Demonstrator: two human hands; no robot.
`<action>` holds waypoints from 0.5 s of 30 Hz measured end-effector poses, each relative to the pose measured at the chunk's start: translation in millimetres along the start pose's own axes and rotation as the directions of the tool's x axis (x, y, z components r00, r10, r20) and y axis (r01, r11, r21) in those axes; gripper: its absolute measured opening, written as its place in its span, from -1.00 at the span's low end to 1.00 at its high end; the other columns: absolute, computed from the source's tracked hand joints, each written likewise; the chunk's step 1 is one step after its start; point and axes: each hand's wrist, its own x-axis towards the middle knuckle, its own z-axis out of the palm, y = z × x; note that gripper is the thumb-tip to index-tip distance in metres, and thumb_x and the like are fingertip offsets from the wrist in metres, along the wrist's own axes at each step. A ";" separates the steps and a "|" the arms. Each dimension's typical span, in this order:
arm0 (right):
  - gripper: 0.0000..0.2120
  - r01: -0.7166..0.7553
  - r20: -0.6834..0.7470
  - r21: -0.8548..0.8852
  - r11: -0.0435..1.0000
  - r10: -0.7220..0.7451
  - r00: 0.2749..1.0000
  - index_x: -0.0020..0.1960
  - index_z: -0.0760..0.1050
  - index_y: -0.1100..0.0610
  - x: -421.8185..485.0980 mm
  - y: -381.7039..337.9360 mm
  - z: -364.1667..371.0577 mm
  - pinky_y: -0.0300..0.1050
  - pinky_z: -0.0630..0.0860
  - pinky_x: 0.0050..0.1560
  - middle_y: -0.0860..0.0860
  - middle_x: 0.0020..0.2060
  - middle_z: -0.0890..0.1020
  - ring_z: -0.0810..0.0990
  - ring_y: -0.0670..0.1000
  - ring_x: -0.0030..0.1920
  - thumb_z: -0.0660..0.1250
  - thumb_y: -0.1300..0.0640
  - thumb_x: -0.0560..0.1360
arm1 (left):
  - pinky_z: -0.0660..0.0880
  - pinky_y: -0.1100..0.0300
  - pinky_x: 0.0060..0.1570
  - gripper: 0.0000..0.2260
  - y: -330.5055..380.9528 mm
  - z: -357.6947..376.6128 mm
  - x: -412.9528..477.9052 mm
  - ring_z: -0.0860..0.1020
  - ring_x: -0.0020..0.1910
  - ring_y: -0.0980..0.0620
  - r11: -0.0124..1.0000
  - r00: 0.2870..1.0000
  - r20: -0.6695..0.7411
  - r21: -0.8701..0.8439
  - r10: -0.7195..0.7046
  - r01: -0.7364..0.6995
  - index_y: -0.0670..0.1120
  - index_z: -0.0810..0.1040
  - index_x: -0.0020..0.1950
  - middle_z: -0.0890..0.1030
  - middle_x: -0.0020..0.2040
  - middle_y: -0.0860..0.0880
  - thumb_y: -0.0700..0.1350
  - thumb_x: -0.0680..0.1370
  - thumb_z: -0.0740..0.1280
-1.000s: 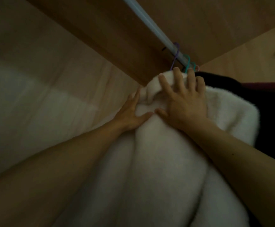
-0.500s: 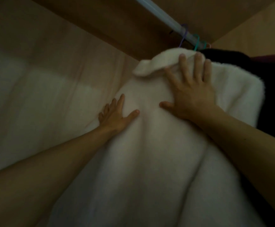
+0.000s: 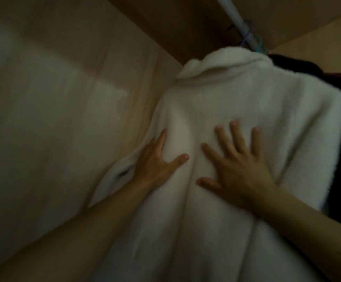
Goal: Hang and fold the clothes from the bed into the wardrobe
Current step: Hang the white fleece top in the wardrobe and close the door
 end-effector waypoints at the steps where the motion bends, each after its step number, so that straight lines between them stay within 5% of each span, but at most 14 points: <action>1: -0.08 0.000 0.002 -0.011 1.000 0.000 1.000 0.59 -0.11 -0.19 -2.0 3.3 0.8 0.46 -0.36 0.39 0.11 0.60 -0.20 -0.39 0.27 0.53 -0.28 -0.59 0.33 | 0.18 -0.01 0.52 0.00 2.4 16.5 -1.4 0.18 0.57 -0.06 0.999 1.000 -0.011 -0.038 0.002 -0.002 0.23 -0.05 0.61 0.17 0.62 -0.02 0.60 0.26 0.15; 8: -0.16 0.028 0.077 -0.084 0.996 -0.021 0.997 0.59 -0.08 -0.16 -14.7 18.9 -4.0 0.46 -0.37 0.39 0.10 0.60 -0.19 -0.37 0.27 0.54 -0.10 -0.52 0.42 | -0.04 -0.16 0.55 -0.30 16.7 90.4 -20.3 -0.07 0.61 -0.20 0.996 0.999 0.038 0.089 -0.013 0.010 0.33 -0.24 0.56 -0.07 0.65 -0.01 0.47 0.50 -0.03; 15: -0.17 0.067 0.168 -0.045 0.997 -0.058 0.984 0.58 -0.24 -0.21 -65.9 8.3 -11.2 0.43 -0.38 0.40 0.08 0.60 -0.24 -0.38 0.25 0.54 -0.28 -0.53 0.39 | -0.22 -0.18 0.51 -0.32 -4.3 59.0 -78.6 -0.11 0.61 -0.19 0.958 0.998 0.059 0.283 0.035 -0.051 0.35 -0.34 0.52 -0.10 0.65 -0.11 0.47 0.50 -0.11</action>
